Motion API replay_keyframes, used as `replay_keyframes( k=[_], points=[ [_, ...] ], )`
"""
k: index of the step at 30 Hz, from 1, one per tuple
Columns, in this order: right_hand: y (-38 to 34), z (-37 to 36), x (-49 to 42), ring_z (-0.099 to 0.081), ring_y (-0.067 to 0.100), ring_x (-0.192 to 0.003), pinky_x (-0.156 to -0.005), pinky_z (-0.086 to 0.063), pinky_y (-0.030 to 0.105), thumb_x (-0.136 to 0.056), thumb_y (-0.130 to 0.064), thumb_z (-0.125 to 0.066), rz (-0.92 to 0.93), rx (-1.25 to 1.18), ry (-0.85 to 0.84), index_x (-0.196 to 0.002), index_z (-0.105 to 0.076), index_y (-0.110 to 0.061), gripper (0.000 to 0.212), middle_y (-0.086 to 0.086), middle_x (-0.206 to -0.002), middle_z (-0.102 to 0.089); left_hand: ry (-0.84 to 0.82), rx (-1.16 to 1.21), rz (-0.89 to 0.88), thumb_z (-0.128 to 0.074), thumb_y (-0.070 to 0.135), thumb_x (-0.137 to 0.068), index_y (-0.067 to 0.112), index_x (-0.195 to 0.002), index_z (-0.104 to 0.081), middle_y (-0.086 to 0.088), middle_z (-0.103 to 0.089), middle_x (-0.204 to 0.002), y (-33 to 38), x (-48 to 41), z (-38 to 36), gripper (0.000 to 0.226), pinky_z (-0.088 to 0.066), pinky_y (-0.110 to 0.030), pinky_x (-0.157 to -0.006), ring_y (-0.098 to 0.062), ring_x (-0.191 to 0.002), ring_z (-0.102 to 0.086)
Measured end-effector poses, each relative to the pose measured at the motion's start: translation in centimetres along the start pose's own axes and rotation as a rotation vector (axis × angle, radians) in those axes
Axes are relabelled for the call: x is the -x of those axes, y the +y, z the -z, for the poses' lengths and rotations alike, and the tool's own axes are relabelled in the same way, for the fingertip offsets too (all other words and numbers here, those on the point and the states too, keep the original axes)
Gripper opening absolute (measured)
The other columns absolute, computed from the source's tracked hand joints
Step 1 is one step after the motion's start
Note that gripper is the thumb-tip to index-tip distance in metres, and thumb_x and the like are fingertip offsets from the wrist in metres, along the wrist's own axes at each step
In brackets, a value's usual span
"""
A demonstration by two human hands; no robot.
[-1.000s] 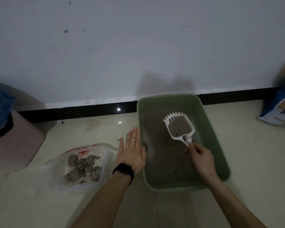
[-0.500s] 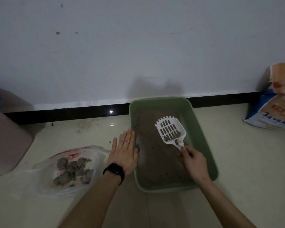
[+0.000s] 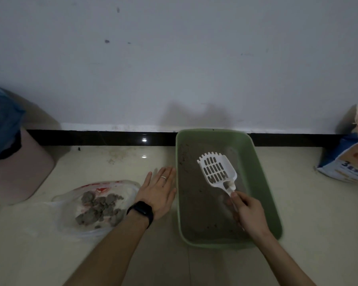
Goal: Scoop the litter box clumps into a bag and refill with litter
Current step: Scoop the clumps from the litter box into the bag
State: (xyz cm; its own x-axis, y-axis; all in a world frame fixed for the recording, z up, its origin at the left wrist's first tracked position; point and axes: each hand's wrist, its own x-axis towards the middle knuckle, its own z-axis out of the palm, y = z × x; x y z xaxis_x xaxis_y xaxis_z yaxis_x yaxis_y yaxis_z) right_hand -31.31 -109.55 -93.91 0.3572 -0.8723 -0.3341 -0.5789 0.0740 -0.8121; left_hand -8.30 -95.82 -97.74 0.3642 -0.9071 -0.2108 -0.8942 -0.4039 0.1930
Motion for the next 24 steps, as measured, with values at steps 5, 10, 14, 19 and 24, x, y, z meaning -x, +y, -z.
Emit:
replay_keyframes(
  k=[5,10,14,19,24],
  points=[
    [-3.8,-1.3,1.4,-0.042,0.013,-0.044,-0.052,-0.032,0.030,-0.099,-0.031,-0.051,0.120,0.036,-0.127,-0.080,-0.068,-0.021,0.028,-0.002,-0.048,-0.053,-0.033,-0.093,0.104,0.010,0.050,-0.089,0.022,-0.147,0.027,0.005,0.022,-0.158,-6.9,2.0,1.5,0.067,0.007,-0.041,-0.120,-0.013,-0.149,0.011],
    [-7.6,-6.5,4.0,-0.055,0.000,-0.052,-0.052,-0.037,0.019,-0.099,-0.030,-0.051,0.282,0.257,-0.273,-0.086,-0.067,-0.030,0.020,-0.018,-0.064,-0.065,-0.157,-0.227,0.190,-0.020,0.049,-0.099,0.019,-0.154,0.015,0.000,0.016,-0.162,-14.6,6.7,2.7,0.072,0.009,-0.044,-0.120,-0.017,-0.149,0.012],
    [-9.2,-12.3,5.5,-0.064,0.005,-0.079,-0.069,-0.052,0.029,-0.097,-0.030,-0.050,0.481,0.489,-0.371,-0.108,-0.065,-0.031,0.019,-0.011,-0.094,-0.070,-0.209,-0.235,0.244,-0.026,0.060,-0.094,0.021,-0.155,0.012,0.002,0.013,-0.163,-18.5,10.5,1.9,0.082,0.007,-0.044,-0.120,-0.018,-0.149,0.009],
    [-8.1,-18.6,5.4,-0.064,0.026,-0.091,-0.067,-0.053,0.036,-0.088,-0.020,-0.050,0.814,1.013,-0.370,-0.127,-0.054,-0.030,0.041,-0.003,-0.111,-0.067,-0.251,-0.175,0.324,-0.034,0.063,-0.090,0.021,-0.155,0.008,0.001,0.008,-0.164,-19.5,12.4,0.9,0.089,0.006,-0.047,-0.120,-0.020,-0.150,0.005],
    [-8.3,-19.9,5.7,-0.063,0.026,-0.058,-0.034,-0.044,0.031,-0.052,-0.007,-0.080,0.934,1.184,-0.216,-0.104,-0.070,-0.021,0.054,-0.001,-0.080,-0.072,-0.366,-0.135,0.391,-0.048,0.055,-0.086,0.021,-0.154,0.014,0.003,0.011,-0.163,-19.8,12.8,0.0,0.098,0.006,-0.051,-0.119,-0.020,-0.150,0.006]
  ],
)
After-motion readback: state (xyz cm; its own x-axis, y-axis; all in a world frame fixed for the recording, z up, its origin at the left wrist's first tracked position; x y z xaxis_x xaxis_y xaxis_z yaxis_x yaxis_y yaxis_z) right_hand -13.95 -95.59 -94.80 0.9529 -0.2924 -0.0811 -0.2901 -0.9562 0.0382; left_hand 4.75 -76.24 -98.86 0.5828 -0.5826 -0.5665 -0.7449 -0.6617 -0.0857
